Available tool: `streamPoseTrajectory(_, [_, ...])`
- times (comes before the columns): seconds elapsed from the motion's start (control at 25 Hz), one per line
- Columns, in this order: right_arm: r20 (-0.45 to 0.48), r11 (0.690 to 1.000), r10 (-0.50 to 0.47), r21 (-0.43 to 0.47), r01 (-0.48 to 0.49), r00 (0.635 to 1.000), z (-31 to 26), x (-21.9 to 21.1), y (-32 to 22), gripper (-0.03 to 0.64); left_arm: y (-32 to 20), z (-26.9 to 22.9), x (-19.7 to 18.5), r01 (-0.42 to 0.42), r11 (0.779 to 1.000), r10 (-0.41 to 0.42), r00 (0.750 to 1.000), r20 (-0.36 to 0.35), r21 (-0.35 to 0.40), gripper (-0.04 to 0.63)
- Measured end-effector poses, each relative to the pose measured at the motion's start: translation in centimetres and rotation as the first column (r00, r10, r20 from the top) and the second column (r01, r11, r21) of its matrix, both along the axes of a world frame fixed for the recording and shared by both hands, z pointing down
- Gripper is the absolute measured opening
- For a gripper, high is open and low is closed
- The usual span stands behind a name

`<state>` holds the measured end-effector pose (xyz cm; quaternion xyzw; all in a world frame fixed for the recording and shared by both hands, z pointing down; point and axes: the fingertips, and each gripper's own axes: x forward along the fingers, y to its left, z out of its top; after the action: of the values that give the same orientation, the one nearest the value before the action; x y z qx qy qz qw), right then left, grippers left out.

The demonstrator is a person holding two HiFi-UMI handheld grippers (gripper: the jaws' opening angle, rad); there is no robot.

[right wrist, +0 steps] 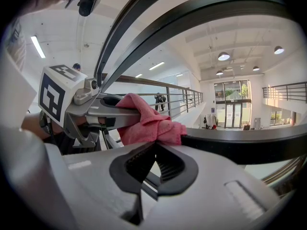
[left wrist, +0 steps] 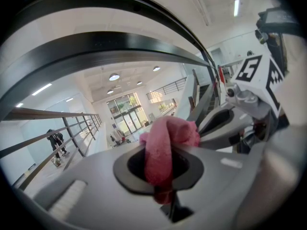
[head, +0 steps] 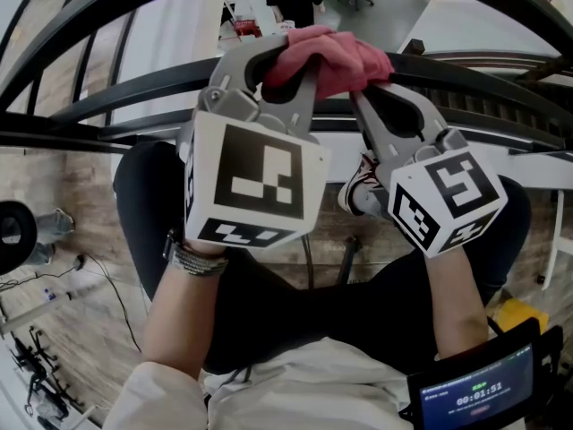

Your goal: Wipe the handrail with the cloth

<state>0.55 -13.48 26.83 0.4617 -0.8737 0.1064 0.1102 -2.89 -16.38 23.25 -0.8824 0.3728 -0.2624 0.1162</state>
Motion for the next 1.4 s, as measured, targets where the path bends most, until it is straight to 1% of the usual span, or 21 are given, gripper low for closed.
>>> streamPoseTrajectory(0.4, [0.000, 1.000, 0.004, 0.001, -0.004, 1.000, -0.1, 0.2, -0.1, 0.002, 0.0, 0.0, 0.4, -0.004, 1.000, 0.004, 1.000, 0.002, 0.008, 0.028])
streamPoseTrajectory(0.76, [-0.002, 1.000, 0.017, -0.001, -0.017, 1.000, 0.1, 0.7, 0.0, 0.002, 0.2, 0.0, 1.2, -0.031, 0.999, 0.031, 1.000, 0.003, 0.007, 0.028])
streamPoseTrajectory(1.4, [0.008, 1.000, 0.018, -0.004, -0.018, 1.000, 0.0, 1.1, 0.2, 0.002, 0.8, 0.1, 1.7, -0.053, 0.998, 0.053, 0.999, 0.009, 0.014, 0.028])
